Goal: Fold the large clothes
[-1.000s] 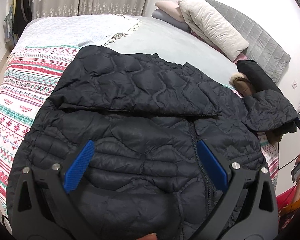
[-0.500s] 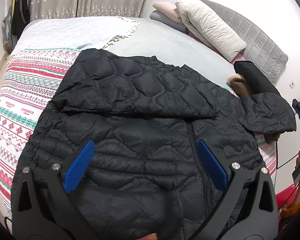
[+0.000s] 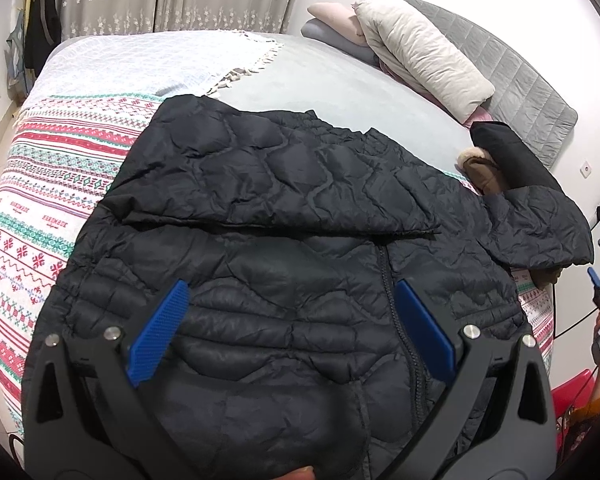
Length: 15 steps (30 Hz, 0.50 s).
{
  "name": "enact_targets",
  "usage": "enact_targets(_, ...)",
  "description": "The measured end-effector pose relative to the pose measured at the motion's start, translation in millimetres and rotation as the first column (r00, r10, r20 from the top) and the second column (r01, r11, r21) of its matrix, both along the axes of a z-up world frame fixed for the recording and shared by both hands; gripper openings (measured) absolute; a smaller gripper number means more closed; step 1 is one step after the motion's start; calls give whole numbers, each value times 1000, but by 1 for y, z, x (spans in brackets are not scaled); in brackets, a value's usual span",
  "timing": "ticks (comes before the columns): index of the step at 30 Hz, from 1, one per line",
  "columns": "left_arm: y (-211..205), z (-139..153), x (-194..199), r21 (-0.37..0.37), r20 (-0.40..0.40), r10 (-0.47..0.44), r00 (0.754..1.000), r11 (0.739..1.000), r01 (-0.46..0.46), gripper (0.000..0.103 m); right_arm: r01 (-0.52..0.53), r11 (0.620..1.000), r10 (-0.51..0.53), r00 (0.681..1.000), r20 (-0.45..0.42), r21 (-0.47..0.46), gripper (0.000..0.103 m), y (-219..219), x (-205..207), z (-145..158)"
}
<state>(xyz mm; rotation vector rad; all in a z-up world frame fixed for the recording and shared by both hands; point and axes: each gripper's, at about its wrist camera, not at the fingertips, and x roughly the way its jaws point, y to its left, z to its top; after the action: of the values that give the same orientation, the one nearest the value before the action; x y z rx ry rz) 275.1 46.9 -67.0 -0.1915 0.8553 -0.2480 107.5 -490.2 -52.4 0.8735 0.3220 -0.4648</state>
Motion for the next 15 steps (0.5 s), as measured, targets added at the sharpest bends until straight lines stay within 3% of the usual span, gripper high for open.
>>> enact_targets(7,-1,0,0,-7,-3,-1,1000,1000,1,102,-4,1000,4,1000,18,21,68,-25,15,-12)
enact_targets(9,0,0,0,-14,-4,-1,1000,1000,1,102,12,1000,-12,1000,-15,7,49,-28,25,-12)
enact_targets(11,0,1,-1,-17,0,-1,1000,1000,1,102,39,999,-40,999,-27,-17,12,-24,28,-8)
enact_targets(15,3,4,-2,-38,3,1,1000,999,-1,102,29,993,-25,999,43,-117,7,7,29,21)
